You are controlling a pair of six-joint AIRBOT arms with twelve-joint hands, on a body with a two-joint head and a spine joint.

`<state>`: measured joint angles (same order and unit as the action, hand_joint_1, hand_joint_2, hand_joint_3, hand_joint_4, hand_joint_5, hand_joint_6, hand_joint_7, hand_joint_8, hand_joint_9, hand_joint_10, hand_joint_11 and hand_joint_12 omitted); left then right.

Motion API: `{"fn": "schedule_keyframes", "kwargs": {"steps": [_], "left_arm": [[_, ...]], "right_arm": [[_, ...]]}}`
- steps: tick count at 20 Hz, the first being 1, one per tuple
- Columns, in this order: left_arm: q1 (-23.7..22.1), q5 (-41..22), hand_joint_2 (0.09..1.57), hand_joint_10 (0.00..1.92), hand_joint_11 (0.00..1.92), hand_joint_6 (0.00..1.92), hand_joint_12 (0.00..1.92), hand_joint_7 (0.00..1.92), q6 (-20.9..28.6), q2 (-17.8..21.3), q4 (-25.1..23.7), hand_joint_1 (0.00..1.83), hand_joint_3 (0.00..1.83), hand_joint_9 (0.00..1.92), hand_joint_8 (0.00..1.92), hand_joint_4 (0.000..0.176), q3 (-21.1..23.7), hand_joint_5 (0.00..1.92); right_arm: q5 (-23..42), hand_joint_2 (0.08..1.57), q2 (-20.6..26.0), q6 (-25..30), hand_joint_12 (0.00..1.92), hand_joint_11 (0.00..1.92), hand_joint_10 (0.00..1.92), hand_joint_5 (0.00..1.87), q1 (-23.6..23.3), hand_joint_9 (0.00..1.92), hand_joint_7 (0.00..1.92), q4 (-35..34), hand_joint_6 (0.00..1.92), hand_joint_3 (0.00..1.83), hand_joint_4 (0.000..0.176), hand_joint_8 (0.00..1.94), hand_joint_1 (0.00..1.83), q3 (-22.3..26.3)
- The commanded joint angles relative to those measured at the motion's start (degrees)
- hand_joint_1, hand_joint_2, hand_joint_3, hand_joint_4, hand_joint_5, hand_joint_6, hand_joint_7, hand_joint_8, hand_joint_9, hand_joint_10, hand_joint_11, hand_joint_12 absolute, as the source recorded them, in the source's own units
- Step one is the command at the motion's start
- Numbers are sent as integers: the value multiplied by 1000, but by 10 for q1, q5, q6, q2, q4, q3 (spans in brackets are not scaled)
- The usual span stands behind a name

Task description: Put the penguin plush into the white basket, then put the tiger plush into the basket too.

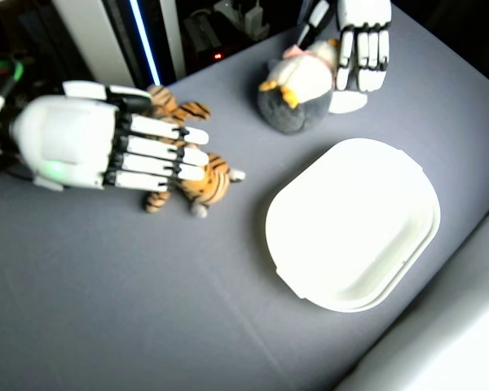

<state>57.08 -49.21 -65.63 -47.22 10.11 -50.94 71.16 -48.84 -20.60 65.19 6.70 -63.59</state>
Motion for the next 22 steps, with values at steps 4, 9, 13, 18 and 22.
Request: {"fn": "schedule_keyframes", "kwargs": {"steps": [4, 9, 13, 18, 22], "left_arm": [[-11, -58, 997, 189, 444, 10, 1173, 542, -48, 2, 22, 1175, 6, 822, 24, 132, 3, 374], [-15, -138, 1118, 976, 1008, 448, 1447, 865, -3, 24, 21, 1268, 3, 1102, 1369, 0, 2, 1156], [-46, -239, 1113, 1228, 851, 785, 1318, 868, 66, 41, -11, 1379, 0, 937, 1122, 0, -11, 1029], [-174, -160, 1073, 1012, 916, 990, 1052, 1068, 70, -3, -8, 1391, 0, 1060, 729, 0, -90, 949], [-293, -10, 1055, 993, 942, 904, 1005, 1141, 55, -66, -16, 1395, 2, 1082, 598, 0, -174, 984]], "right_arm": [[67, 1188, 1, 6, 506, 156, 5, 381, -2, 277, 266, -16, 7, 4, 78, 3, 413, -2], [67, 1194, 1, 7, 502, 164, 5, 415, -2, 293, 279, -16, 10, 1, 51, 3, 470, -2], [67, 1211, 1, 7, 496, 160, 2, 423, -2, 293, 286, -16, 7, 5, 43, 3, 462, -3], [67, 1225, 0, 7, 495, 170, 3, 420, -2, 301, 285, -16, 2, 6, 43, 1, 467, -5], [67, 1236, -2, 7, 493, 170, 3, 417, -2, 302, 299, -16, 2, 7, 30, 6, 445, -9]]}}
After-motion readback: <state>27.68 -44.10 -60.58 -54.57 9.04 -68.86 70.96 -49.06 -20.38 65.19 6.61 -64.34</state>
